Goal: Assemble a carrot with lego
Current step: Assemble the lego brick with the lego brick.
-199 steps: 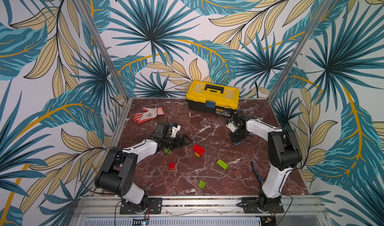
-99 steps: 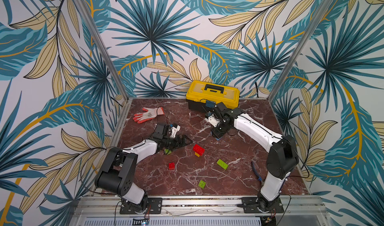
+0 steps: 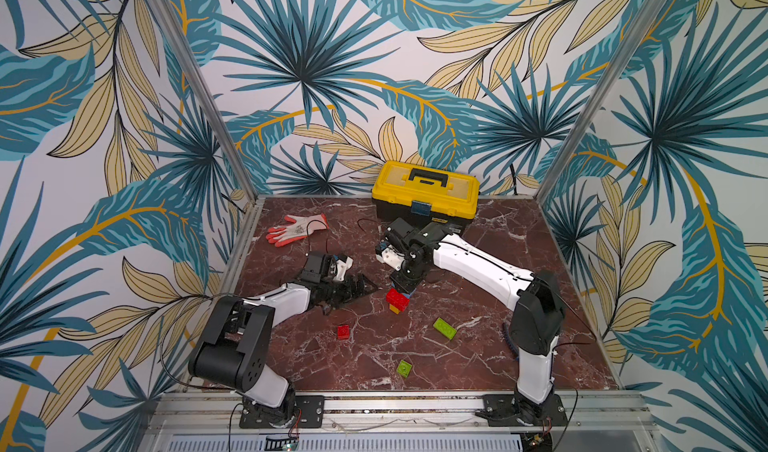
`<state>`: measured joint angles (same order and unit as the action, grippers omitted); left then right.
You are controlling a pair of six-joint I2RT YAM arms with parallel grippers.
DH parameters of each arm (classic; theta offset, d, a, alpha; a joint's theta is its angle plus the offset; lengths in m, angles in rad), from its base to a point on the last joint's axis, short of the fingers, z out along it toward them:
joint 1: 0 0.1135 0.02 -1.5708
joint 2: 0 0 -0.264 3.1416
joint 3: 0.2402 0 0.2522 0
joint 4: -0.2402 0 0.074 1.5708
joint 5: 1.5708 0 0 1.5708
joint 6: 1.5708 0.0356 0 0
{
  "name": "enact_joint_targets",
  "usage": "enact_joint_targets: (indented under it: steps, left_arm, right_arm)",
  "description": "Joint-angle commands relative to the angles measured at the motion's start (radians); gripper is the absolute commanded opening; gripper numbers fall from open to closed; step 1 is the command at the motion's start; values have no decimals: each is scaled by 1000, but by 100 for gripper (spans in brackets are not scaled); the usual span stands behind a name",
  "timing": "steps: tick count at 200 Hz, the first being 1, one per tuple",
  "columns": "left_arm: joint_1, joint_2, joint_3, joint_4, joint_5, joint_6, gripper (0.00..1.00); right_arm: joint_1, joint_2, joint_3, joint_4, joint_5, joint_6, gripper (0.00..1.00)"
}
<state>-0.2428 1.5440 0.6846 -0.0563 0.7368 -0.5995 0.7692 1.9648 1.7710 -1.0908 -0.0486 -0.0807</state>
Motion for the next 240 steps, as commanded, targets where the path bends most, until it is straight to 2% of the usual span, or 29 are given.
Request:
enact_joint_targets:
  steps: [1,80,85,111,240]
  left_arm:
    - [4,-18,-5,7,1,9,99]
    - [-20,-1,9,7,20,33,99]
    - [-20,-2,10,7,21,35,99]
    - [-24,-1,10,9,22,36,99]
    - [-27,4,15,9,22,38,99]
  right_arm:
    - [16,19,31,-52,23,33,31]
    - [28,65,53,-81,59,56,31]
    - [57,67,55,-82,61,57,31]
    - [68,83,59,-77,73,59,31]
    - [70,121,76,-65,92,43,31]
